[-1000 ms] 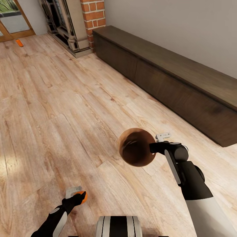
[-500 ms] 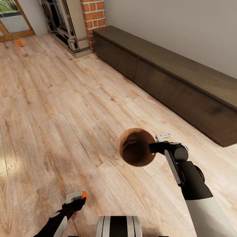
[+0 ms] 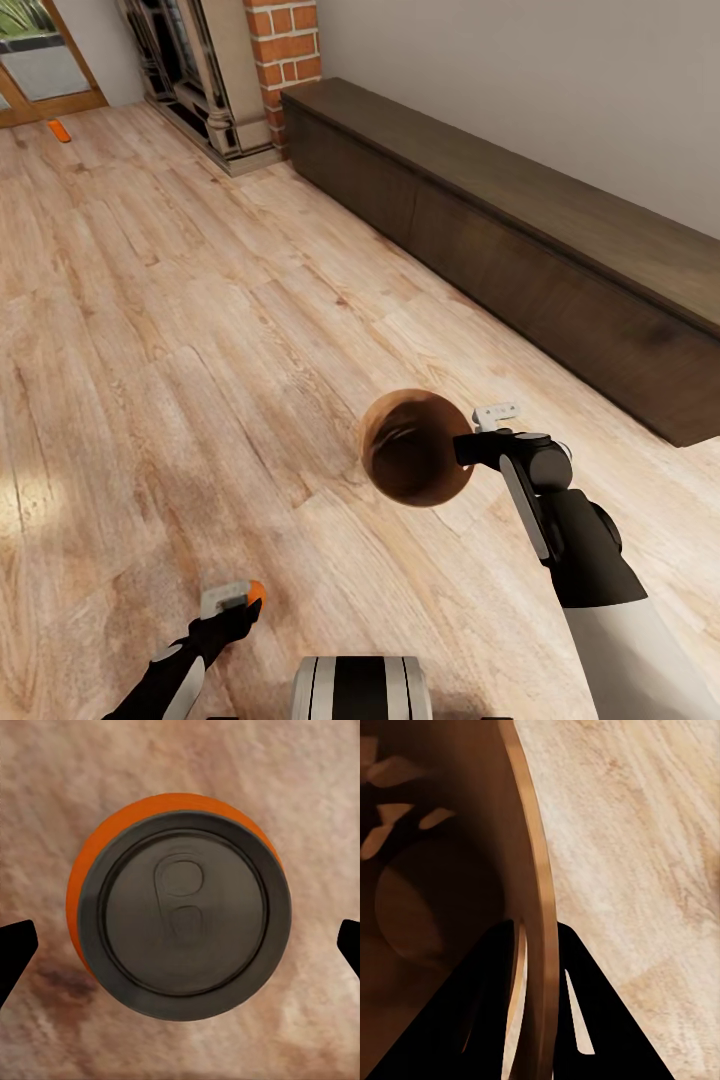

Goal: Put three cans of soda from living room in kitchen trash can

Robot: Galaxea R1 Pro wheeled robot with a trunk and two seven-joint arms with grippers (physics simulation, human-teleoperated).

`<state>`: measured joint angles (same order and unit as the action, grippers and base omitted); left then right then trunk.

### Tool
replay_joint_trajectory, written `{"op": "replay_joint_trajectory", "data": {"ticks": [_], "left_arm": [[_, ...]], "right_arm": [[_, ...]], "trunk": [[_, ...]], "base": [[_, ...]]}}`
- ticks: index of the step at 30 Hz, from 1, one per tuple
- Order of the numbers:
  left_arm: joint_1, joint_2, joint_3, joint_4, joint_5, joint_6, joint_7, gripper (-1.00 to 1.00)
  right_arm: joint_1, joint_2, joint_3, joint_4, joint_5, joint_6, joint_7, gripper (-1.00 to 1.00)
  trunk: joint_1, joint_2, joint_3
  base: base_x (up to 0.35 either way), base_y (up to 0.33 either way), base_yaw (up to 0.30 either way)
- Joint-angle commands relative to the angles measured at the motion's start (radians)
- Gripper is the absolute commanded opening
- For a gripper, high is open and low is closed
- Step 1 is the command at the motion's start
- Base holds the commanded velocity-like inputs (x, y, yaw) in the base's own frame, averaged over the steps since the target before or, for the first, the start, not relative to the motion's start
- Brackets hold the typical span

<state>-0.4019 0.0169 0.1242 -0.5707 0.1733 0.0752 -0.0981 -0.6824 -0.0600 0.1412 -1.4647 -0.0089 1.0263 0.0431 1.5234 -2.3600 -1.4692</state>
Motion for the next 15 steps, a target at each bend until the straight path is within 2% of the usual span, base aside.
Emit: {"op": "replay_joint_trajectory", "data": {"ticks": [1, 15], "left_arm": [[0.0, 0.0, 0.0, 0.0, 0.0, 0.0, 0.0, 1.0], [0.0, 0.0, 0.0, -0.001, 0.0, 0.0, -0.001, 1.0]], "right_arm": [[0.0, 0.0, 0.0, 0.0, -0.019, 0.0, 0.005, -1.0], [0.0, 0.0, 0.0, 0.001, -0.019, 0.0, 0.005, -1.0]], "trunk": [[0.0, 0.0, 0.0], [0.0, 0.0, 0.0]], "base": [[0.0, 0.0, 0.0], [0.001, 0.0, 0.0]]}}
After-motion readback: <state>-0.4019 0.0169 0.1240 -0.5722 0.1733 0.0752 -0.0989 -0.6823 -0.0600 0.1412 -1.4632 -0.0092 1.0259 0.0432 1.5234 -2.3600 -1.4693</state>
